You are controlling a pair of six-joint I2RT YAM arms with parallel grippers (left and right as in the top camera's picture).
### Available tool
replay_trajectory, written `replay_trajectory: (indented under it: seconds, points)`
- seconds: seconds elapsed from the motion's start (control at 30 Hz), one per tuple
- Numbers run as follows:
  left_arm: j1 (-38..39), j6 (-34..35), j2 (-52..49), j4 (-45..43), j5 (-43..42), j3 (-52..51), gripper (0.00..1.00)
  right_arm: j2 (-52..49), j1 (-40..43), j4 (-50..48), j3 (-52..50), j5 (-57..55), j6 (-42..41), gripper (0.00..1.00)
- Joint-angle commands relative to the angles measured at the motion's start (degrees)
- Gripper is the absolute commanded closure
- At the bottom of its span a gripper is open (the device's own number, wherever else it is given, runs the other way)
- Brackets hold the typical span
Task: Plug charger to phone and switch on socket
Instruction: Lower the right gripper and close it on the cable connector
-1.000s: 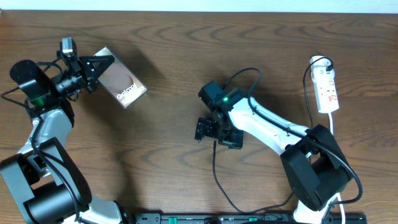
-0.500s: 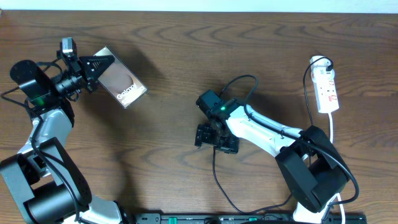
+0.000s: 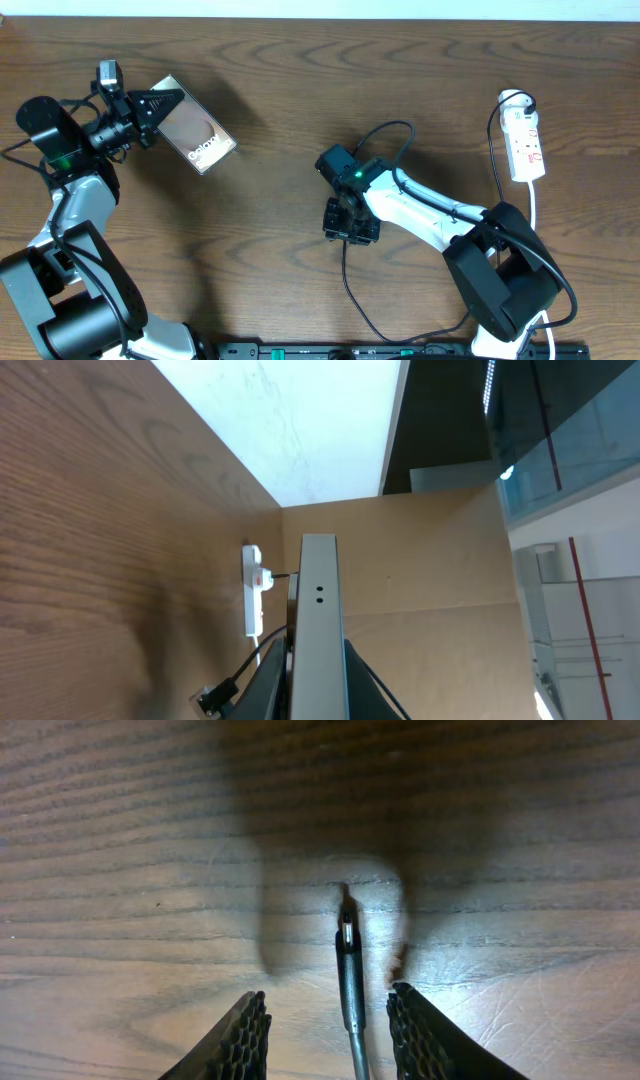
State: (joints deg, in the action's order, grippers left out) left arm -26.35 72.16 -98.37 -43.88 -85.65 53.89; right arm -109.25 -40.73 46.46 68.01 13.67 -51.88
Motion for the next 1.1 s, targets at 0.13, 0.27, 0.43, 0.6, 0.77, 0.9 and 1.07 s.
replay_trajectory:
  seconds: [0.13, 0.27, 0.43, 0.6, 0.77, 0.9, 1.07]
  points:
    - [0.1, -0.2, 0.0, -0.3, -1.4, 0.3, 0.93, 0.2, -0.2, 1.0, -0.4, 0.0, 0.0, 0.67]
    - [0.1, -0.2, 0.0, -0.3, -1.4, 0.3, 0.92, 0.2, -0.2, 1.5, -0.4, 0.0, 0.0, 0.71]
    - [0.1, -0.2, 0.0, -0.3, -1.4, 0.3, 0.93, 0.2, -0.2, 1.8, -0.4, -0.3, 0.0, 0.71]
    - [0.1, -0.4, 0.0, -0.3, -1.4, 0.3, 0.92, 0.2, -0.3, 2.4, -0.4, -2.7, 0.0, 0.71]
    - [0.1, -0.4, 0.0, -0.3, -1.3, 0.3, 0.93, 0.2, -0.3, 2.6, -0.4, -3.3, 0.3, 0.71]
    - [0.1, -0.4, 0.0, -0.3, -1.4, 0.3, 0.92, 0.1, -0.4, 2.8, -0.4, -4.4, 0.3, 0.71]
    - [0.1, -0.4, 0.0, -0.3, -1.3, 0.3, 0.93, 0.1, -1.1, 2.9, -0.4, -5.6, 0.2, 0.71]
